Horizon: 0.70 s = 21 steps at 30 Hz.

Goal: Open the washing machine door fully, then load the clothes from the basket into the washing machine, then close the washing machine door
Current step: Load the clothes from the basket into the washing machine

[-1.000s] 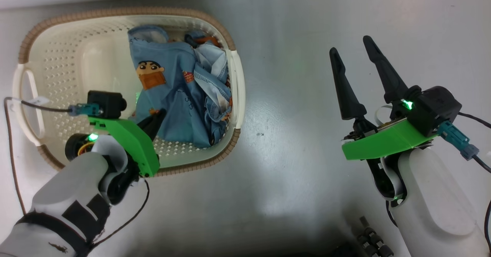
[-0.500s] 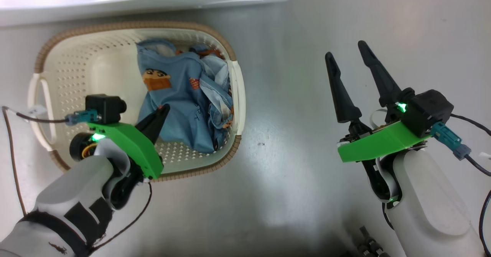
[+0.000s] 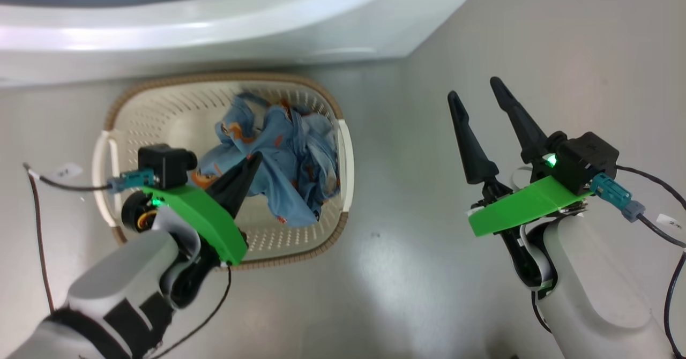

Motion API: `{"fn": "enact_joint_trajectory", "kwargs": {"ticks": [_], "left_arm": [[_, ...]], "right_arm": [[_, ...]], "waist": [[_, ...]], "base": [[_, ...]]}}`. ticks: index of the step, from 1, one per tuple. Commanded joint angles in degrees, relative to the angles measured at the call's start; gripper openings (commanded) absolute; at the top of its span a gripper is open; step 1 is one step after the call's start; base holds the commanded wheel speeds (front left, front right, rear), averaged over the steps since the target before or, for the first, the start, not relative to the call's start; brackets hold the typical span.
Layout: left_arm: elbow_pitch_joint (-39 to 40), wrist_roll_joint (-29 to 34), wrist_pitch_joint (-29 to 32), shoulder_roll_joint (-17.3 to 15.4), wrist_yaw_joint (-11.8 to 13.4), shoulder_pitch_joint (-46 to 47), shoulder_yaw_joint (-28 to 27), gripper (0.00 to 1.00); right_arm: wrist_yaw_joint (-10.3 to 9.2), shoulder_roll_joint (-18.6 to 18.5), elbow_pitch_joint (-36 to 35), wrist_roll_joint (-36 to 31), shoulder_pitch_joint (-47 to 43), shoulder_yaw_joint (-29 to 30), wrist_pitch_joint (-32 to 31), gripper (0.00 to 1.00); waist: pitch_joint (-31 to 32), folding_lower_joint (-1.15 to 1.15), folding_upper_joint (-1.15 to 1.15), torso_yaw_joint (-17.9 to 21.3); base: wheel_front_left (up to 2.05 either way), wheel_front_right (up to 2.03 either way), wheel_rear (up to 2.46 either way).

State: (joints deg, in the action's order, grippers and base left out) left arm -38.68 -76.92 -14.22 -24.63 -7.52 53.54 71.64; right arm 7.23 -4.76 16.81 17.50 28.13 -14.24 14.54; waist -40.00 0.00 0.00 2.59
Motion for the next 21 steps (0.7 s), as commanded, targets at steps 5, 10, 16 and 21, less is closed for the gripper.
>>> {"fn": "enact_joint_trajectory", "kwargs": {"ticks": [5,10,16,21], "left_arm": [[2.77,5.03,-0.76,-1.34,0.03,-5.85,-6.66,0.00],[4.40,9.74,-0.77,-0.67,0.03,-10.94,-11.84,0.00],[7.03,15.14,-0.77,0.28,0.03,-17.44,-18.43,0.00],[9.68,19.40,-0.77,1.02,0.03,-22.42,-23.61,0.00]], "right_arm": [[0.25,-0.81,0.68,2.13,-2.68,-2.02,0.46,1.00],[0.25,-1.85,2.01,4.18,-4.35,-2.77,0.46,1.00],[0.25,-3.02,3.48,6.83,-6.89,-3.85,0.46,1.00],[0.25,-3.79,4.43,9.06,-9.18,-4.75,0.46,1.00]], "waist": [[8.57,0.00,0.00,-1.55],[13.97,0.00,0.00,-2.00],[20.42,0.00,0.00,-2.68],[25.34,0.00,0.00,-3.27]], "base": [[0.00,0.00,0.00],[0.00,0.00,0.00],[0.00,0.00,0.00],[0.00,0.00,0.00]]}}
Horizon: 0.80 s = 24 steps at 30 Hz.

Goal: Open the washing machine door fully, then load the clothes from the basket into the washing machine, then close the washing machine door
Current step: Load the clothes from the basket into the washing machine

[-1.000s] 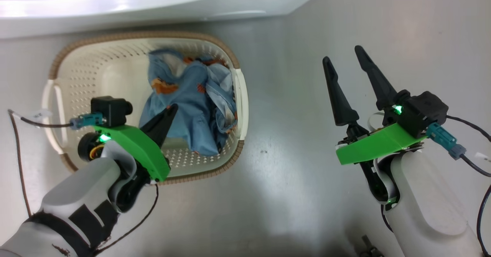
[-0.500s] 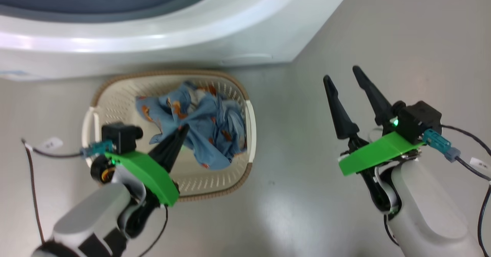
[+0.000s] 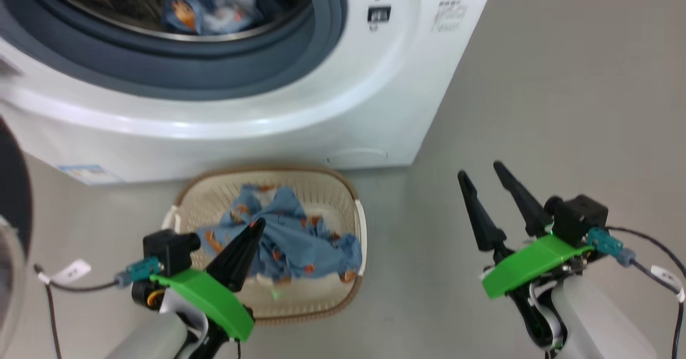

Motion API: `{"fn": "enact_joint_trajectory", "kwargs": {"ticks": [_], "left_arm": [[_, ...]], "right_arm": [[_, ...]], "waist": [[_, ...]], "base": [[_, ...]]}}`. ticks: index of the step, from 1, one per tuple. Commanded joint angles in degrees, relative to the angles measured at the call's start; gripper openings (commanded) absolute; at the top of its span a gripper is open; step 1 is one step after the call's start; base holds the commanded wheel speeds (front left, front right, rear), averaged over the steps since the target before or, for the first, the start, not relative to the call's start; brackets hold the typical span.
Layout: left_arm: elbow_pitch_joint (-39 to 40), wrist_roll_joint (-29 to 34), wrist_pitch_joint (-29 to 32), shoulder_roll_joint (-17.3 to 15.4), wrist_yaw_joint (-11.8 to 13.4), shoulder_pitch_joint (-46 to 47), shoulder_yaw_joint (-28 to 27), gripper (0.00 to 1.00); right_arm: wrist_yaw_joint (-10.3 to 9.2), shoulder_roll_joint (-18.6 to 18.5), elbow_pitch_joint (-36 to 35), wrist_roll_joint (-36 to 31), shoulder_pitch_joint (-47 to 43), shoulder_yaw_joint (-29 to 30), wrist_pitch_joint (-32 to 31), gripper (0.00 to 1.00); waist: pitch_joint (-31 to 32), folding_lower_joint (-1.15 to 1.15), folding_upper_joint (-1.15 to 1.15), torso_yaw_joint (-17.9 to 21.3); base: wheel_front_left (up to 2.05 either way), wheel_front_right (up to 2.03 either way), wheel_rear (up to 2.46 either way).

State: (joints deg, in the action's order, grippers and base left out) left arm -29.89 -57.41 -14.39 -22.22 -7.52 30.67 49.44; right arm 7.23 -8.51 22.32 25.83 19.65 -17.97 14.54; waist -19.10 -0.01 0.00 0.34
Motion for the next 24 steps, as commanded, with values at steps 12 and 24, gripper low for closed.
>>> {"fn": "enact_joint_trajectory", "kwargs": {"ticks": [12,24], "left_arm": [[6.87,8.22,-0.61,1.39,0.03,-8.79,-12.96,0.00],[12.30,16.01,-0.61,4.71,0.03,-15.23,-23.63,0.00]], "right_arm": [[0.25,-2.73,-0.14,4.71,-5.91,-1.43,0.46,1.00],[0.25,-4.97,-0.66,7.26,-10.32,-1.27,0.46,1.00]], "waist": [[14.16,0.01,0.00,-2.87],[19.64,0.01,0.00,-3.72]], "base": [[0.00,0.00,0.00],[0.00,0.00,0.00]]}}
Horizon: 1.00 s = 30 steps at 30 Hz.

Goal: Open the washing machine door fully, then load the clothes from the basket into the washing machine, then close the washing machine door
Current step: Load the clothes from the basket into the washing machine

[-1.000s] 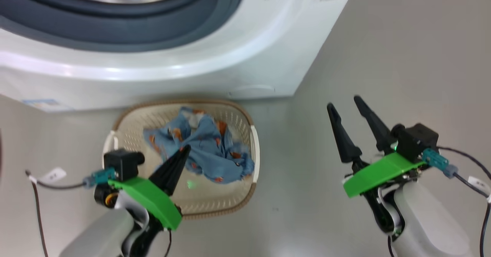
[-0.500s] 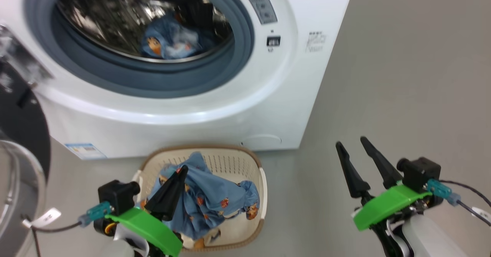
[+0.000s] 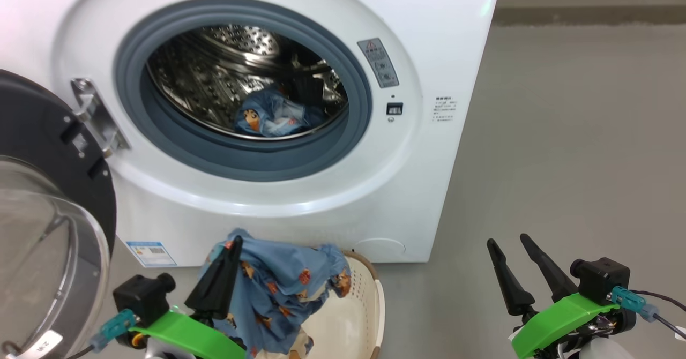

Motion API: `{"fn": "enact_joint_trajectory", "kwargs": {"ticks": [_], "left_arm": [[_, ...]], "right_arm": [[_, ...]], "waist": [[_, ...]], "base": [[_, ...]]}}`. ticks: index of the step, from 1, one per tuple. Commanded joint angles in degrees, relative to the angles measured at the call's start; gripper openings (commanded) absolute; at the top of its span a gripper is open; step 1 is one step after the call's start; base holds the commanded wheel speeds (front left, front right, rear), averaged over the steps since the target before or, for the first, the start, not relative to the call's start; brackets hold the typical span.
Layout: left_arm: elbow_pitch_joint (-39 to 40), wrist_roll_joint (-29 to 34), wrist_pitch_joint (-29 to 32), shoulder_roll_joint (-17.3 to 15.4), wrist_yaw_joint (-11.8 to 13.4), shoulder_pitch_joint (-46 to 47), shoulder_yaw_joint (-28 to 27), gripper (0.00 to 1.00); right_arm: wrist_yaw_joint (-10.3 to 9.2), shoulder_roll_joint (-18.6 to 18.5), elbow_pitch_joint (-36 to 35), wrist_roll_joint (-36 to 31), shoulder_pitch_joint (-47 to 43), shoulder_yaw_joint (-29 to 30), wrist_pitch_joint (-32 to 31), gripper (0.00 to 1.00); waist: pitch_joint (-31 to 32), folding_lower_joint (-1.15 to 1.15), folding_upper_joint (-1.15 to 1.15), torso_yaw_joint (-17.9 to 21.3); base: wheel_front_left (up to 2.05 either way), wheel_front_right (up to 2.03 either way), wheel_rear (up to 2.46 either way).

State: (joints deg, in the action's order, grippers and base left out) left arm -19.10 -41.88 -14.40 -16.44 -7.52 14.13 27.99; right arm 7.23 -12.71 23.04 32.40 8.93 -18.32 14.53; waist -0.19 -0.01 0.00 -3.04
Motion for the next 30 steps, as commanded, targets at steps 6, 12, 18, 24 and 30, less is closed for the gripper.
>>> {"fn": "enact_joint_trajectory", "kwargs": {"ticks": [6,12,18,24,30], "left_arm": [[2.49,2.48,-0.60,-0.43,0.03,1.28,-4.53,0.00],[3.17,3.21,-0.60,-0.30,0.03,3.49,-5.99,0.00],[1.62,3.27,-0.60,-0.99,0.03,9.39,-6.29,0.00],[-4.62,1.89,-0.60,-1.17,0.03,18.07,-4.65,0.00],[-11.45,0.91,-0.60,-1.85,0.03,27.04,-3.52,0.00]], "right_arm": [[0.25,-0.87,-1.70,1.04,0.15,-1.04,0.47,1.00],[0.25,-1.04,-1.87,1.24,0.10,-1.17,0.47,1.00],[0.25,-1.25,-2.70,2.45,0.60,-1.47,0.47,1.00],[0.25,-1.51,-3.14,1.89,2.05,-1.98,0.47,1.00],[0.25,-1.31,-5.19,2.77,4.54,-2.34,0.47,1.00]], "waist": [[1.05,0.01,0.00,-0.25],[0.73,0.01,0.00,-0.06],[-0.56,0.01,0.00,0.25],[-3.47,0.01,0.00,1.38],[-7.54,0.01,0.00,3.67]], "base": [[0.00,0.00,0.00],[0.00,0.00,0.00],[0.00,0.00,0.00],[0.00,0.00,0.00],[0.00,0.00,0.00]]}}
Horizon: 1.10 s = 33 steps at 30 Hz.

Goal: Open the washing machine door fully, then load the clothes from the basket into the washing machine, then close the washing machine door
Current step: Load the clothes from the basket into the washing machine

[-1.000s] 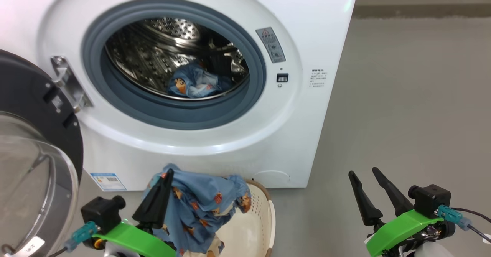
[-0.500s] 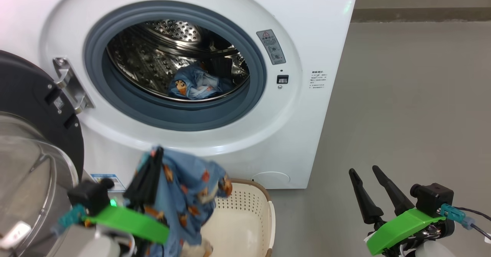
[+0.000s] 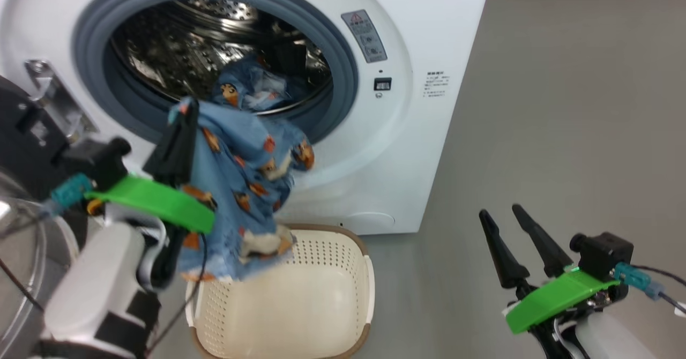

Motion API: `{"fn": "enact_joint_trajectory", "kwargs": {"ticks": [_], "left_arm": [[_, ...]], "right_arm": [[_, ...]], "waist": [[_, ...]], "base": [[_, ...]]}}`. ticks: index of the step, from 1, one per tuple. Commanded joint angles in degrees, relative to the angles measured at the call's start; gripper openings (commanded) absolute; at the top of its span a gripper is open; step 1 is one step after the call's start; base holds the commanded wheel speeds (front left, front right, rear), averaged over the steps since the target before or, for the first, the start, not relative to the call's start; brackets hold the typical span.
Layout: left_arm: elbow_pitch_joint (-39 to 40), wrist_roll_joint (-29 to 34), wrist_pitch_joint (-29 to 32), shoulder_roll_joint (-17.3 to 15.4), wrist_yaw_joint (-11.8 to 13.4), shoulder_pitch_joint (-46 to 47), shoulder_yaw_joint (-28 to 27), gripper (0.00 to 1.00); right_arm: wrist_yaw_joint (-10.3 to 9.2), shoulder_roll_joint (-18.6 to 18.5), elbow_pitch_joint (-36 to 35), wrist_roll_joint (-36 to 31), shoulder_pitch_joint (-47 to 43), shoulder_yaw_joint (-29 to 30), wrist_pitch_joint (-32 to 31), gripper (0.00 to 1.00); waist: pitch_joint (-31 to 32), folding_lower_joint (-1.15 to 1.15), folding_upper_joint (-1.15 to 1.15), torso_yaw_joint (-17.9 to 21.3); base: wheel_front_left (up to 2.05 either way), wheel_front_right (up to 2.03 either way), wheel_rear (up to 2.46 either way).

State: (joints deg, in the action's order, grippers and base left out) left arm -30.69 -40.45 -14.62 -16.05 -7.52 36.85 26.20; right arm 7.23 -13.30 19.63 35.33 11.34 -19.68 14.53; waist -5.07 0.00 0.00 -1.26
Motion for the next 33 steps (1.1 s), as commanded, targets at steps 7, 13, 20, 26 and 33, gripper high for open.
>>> {"fn": "enact_joint_trajectory", "kwargs": {"ticks": [7,13,20,26,33], "left_arm": [[-2.32,-0.76,-0.38,-4.11,0.03,13.40,-2.13,0.00],[-5.86,-1.14,-0.38,-6.20,0.03,19.10,-0.62,0.00],[-12.44,-3.37,-0.38,-9.44,0.03,25.71,0.78,0.00],[-18.03,-6.12,-0.22,-10.52,0.03,30.74,5.00,0.00],[-21.53,-8.98,-0.27,-11.66,0.03,34.91,9.08,0.00]], "right_arm": [[0.25,-0.49,-3.44,-1.78,4.30,-0.42,0.47,1.00],[0.25,0.82,-4.48,-4.54,5.53,0.79,0.47,1.00],[0.25,2.85,-5.70,-7.58,6.40,2.20,0.47,1.00],[0.25,4.35,-6.50,-9.76,6.97,2.57,0.47,1.00],[0.25,5.10,-6.75,-11.06,6.84,2.83,0.47,1.00]], "waist": [[-8.18,0.00,0.00,4.14],[-14.27,0.00,0.00,6.10],[-20.46,0.00,0.00,8.54],[-24.12,0.00,0.00,9.93],[-25.48,0.00,0.00,10.76]], "base": [[0.00,0.00,0.00],[0.00,0.00,0.00],[0.00,0.00,0.00],[0.00,0.00,0.00],[0.00,0.00,0.00]]}}
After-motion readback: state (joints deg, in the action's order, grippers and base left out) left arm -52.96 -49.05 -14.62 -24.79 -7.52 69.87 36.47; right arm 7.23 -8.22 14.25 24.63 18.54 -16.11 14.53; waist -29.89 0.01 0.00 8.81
